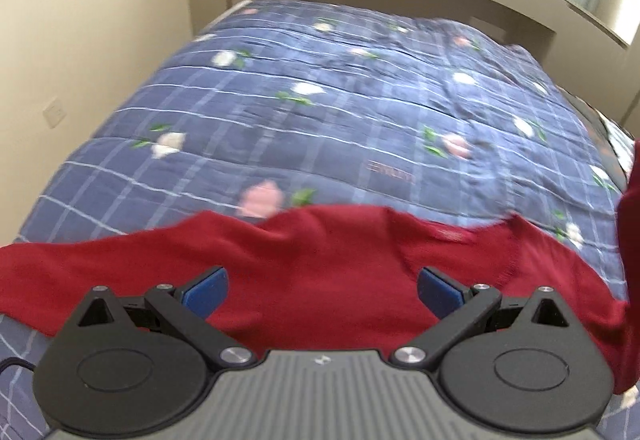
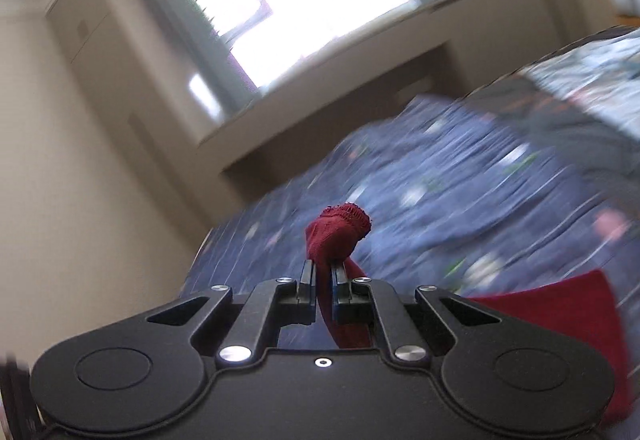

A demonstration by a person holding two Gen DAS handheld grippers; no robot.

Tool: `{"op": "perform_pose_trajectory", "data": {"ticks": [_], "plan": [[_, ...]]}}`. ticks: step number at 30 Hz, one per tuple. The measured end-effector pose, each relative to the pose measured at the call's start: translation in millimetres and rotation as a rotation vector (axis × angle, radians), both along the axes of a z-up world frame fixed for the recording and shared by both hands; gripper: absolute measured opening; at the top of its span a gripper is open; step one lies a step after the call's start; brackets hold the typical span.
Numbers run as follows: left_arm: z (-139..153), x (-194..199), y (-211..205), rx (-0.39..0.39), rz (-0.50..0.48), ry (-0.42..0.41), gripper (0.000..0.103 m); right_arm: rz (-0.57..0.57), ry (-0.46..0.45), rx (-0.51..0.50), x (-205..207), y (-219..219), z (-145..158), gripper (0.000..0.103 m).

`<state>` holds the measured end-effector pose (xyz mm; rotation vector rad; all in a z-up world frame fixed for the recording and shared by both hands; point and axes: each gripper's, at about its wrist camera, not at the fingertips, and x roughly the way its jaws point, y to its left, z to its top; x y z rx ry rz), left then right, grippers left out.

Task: Fold small clothes
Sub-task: 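Lift the cuff with the right tool and lay the sleeve across the shirt body, then open the right tool and withdraw it from the folded sleeve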

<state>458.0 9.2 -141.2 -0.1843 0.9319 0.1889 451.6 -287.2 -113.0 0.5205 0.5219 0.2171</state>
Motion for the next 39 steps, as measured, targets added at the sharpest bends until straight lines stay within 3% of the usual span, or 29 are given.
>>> {"op": "perform_pose_trajectory", "data": {"ticks": [7, 13, 17, 21, 23, 26, 30, 35, 39], "plan": [[-18.0, -9.2, 55.7, 0.021, 0.039, 0.011, 0.103, 0.208, 0.107, -0.160, -27.5, 95.4, -57.1, 0.007], [-44.4, -15.2, 69.6, -0.004, 0.042, 0.031, 0.103, 0.286, 0.150, -0.337, -35.0, 126.3, -88.3, 0.010], [-53.6, -12.8, 63.9, -0.052, 0.022, 0.028, 0.103, 0.351, 0.133, -0.396, -38.9, 135.8, -96.8, 0.028], [-53.2, -6.5, 48.9, -0.075, -0.012, 0.004, 0.103, 0.436, 0.099, -0.424, -50.2, 139.4, -96.0, 0.056], [-51.8, -1.8, 39.3, -0.084, -0.030, -0.003, 0.103, 0.450, 0.082, -0.443, -60.4, 134.1, -93.1, 0.064], [-52.5, 5.6, 23.2, -0.078, -0.060, -0.002, 0.103, 0.392, 0.071, -0.471, -76.7, 110.9, -89.9, 0.086], [-64.9, 11.4, -1.8, -0.025, -0.091, 0.011, 0.103, 0.198, 0.094, -0.573, -94.8, 62.8, -91.2, 0.098], [-92.6, 9.1, -26.8, 0.091, -0.079, 0.064, 0.103, -0.053, 0.188, -0.770, -103.1, 8.4, -111.1, 0.100], [-105.0, 4.5, -32.8, 0.136, -0.063, 0.090, 0.103, -0.157, 0.226, -0.790, -100.8, -20.4, -127.7, 0.100]]}}
